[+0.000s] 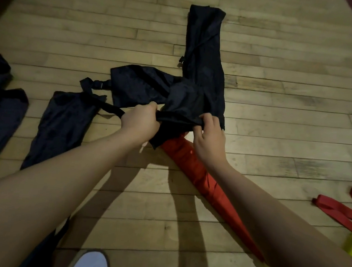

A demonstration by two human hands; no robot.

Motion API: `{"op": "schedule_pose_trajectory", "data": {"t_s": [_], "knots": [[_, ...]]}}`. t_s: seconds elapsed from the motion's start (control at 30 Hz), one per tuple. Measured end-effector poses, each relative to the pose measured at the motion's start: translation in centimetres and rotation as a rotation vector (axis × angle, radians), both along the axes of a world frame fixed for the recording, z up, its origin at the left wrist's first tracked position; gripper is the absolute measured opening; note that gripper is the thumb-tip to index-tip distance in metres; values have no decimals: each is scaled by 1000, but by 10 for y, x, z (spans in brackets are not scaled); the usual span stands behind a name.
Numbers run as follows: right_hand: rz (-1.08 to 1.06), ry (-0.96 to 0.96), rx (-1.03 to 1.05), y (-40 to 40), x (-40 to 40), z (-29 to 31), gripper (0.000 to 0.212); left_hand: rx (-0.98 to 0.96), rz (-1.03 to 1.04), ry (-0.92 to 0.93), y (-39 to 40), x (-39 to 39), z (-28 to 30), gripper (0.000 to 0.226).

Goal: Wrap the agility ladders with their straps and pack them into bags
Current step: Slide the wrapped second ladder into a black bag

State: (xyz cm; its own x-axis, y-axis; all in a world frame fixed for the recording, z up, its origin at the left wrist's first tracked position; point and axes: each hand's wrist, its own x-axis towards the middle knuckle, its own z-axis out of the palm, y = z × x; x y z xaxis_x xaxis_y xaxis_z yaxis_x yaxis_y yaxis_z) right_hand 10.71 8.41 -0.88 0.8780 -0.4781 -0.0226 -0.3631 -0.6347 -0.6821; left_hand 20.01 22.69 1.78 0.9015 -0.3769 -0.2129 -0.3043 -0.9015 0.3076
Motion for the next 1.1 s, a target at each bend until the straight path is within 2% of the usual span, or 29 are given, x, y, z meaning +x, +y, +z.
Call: {"op": "schedule_pose_trajectory", "data": {"t_s": [0.07,0.13,0.2,0.27,0.37,0.47,0.67,0.77,0.93,1.0,1.1], "knots": [[10,39,0,-2,11,-6,27,-207,109,174,-6,12,-5,28],[18,48,28,-1,20,-9,32,-520,252,333,-12,21,-11,35],[34,53,50,0,32,-14,35,-715,323,340,-16,33,-16,35],[45,52,95,-1,45,-20,39,-766,300,292,-18,46,-20,35],[65,48,171,-2,59,-25,44,-782,157,239,-17,61,-28,39],[110,87,195,-2,75,-32,48,-681,50,219,-12,79,-42,52],[160,304,31,5,90,-47,47,-470,66,312,13,81,-67,61],[92,249,-28,9,80,-51,50,-376,8,332,27,68,-79,65],[48,94,-191,15,39,-52,81,-376,54,368,31,44,-85,67],[92,205,-254,17,24,-51,85,-390,103,376,26,42,-80,64],[213,422,-388,17,10,-53,78,-402,148,409,17,40,-75,62]]}}
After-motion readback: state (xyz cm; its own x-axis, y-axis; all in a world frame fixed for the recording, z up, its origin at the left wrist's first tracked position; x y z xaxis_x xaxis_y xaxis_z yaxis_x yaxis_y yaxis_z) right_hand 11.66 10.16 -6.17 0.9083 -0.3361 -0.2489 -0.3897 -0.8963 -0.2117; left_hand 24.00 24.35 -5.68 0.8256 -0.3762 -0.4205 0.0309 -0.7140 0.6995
